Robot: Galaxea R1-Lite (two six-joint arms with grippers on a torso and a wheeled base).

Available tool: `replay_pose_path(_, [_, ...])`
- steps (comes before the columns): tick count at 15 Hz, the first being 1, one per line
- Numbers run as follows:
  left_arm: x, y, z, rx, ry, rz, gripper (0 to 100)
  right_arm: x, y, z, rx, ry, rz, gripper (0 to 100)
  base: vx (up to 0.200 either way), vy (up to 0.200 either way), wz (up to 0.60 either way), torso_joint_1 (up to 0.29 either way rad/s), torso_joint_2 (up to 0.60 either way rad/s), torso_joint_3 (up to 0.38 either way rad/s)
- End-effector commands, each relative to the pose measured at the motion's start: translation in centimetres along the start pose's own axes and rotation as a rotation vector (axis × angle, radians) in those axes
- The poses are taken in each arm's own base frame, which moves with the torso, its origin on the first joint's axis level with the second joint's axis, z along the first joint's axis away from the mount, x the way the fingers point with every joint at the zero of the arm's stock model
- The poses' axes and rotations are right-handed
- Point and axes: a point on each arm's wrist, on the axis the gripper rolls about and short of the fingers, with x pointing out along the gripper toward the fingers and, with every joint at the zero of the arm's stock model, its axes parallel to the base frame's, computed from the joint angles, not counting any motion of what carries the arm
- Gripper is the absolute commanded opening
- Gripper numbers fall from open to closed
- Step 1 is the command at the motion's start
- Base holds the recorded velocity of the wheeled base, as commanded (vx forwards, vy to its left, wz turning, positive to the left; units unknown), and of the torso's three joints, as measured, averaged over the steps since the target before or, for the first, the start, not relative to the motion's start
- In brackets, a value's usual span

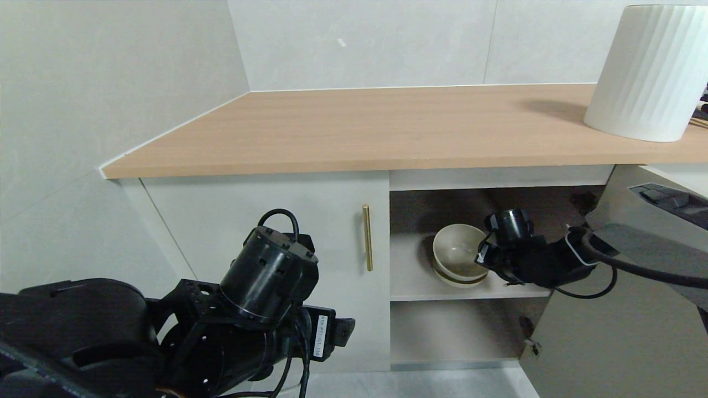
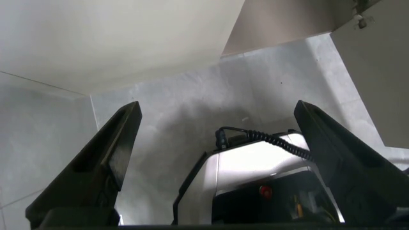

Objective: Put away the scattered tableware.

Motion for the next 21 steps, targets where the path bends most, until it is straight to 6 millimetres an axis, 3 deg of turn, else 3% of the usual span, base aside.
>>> replay_pose_path(1, [0.0,0.0,0.0,-0.001,-0.001,-0.001,100,0.0,0.0,0.0,0.0,-0.001,0.001,100,0.0,0.0,0.0,0.0,0.0,0.0])
replay_pose_path(6, [-0.3,0.0,0.1,-0.004,-0.009,-0.003,100,-0.2,0.0,-0.1,-0.003,0.003,0.002,100,0.0,0.0,0.0,0.0,0.0,0.0])
replay_pose_path(9, [-0.5,0.2,0.3,-0.01,-0.018,-0.006,100,-1.4,0.0,0.2,-0.008,0.01,0.012,100,0.0,0.0,0.0,0.0,0.0,0.0])
replay_pose_path(11, [-1.5,0.5,0.7,-0.045,-0.05,-0.02,100,-4.8,-0.3,0.4,-0.053,0.035,0.054,100,0.0,0.0,0.0,0.0,0.0,0.0])
replay_pose_path(14, [-4.8,2.1,1.3,-0.091,-0.137,-0.053,100,-12.5,-1.4,-0.3,-0.229,0.094,0.175,100,0.0,0.0,0.0,0.0,0.0,0.0])
replay_pose_path(17, [-7.1,4.2,1.5,-0.144,-0.209,-0.045,100,-20.3,-3.2,0.0,-0.283,0.13,0.243,100,0.0,0.0,0.0,0.0,0.0,0.0])
replay_pose_path(19, [-7.4,5.7,2.0,-0.187,-0.229,-0.014,100,-24.7,-3.8,0.0,-0.328,0.171,0.287,100,0.0,0.0,0.0,0.0,0.0,0.0])
replay_pose_path(20, [-7.4,5.7,2.0,-0.187,-0.229,-0.014,100,-24.7,-3.8,0.0,-0.328,0.171,0.287,100,0.0,0.0,0.0,0.0,0.0,0.0])
replay_pose_path(21, [-7.1,6.6,1.5,-0.193,-0.204,-0.006,100,-27.1,-4.5,-0.9,-0.388,0.237,0.295,100,0.0,0.0,0.0,0.0,0.0,0.0])
